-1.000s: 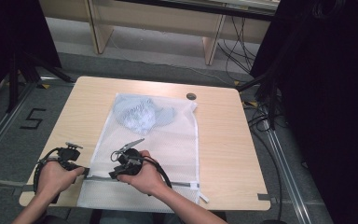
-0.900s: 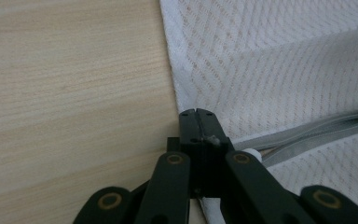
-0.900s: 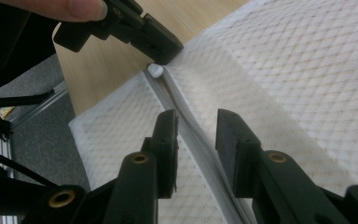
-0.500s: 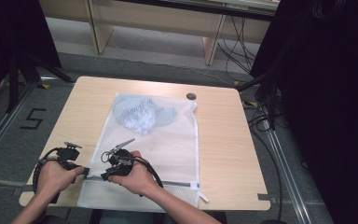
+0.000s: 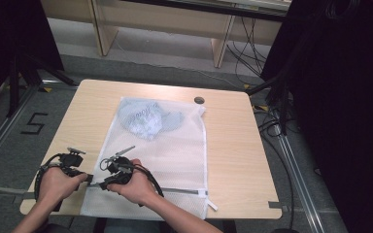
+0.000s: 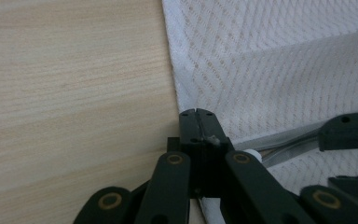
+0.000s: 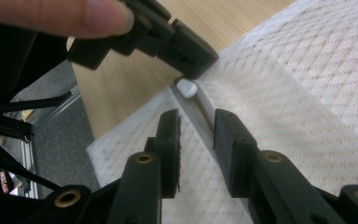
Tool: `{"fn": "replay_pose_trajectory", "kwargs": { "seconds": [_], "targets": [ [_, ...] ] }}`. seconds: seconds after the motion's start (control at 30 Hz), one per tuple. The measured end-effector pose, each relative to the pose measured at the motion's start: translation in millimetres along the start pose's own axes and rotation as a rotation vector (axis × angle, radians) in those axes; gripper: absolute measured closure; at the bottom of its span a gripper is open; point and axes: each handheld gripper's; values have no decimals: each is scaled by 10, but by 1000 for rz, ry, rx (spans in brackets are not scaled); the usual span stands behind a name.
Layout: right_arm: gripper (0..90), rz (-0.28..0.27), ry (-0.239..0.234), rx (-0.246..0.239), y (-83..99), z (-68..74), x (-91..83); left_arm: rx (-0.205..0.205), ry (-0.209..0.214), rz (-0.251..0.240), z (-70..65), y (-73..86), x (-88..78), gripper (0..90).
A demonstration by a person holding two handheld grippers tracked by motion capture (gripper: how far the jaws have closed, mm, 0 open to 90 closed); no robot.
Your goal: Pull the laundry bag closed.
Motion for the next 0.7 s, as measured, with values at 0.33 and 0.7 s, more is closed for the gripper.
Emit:
{"fn": "replay_pose_trajectory", "kwargs": {
  "seconds": [0.33,0.7],
  "targets": [
    [756,4,-4,26,-143,-23,112,-1,9,1,14,4,-2,899],
    [756,19,-27,49,-155,-51,176,-9,14,5,13,4,-4,899]
  ]
}}
Point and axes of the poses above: each handheld gripper's, and its own axes: x roughly forward along the jaws, y roughly out of its underside, z roughly to its left, and after that the axes turned 2 degrees about -x, right-handed
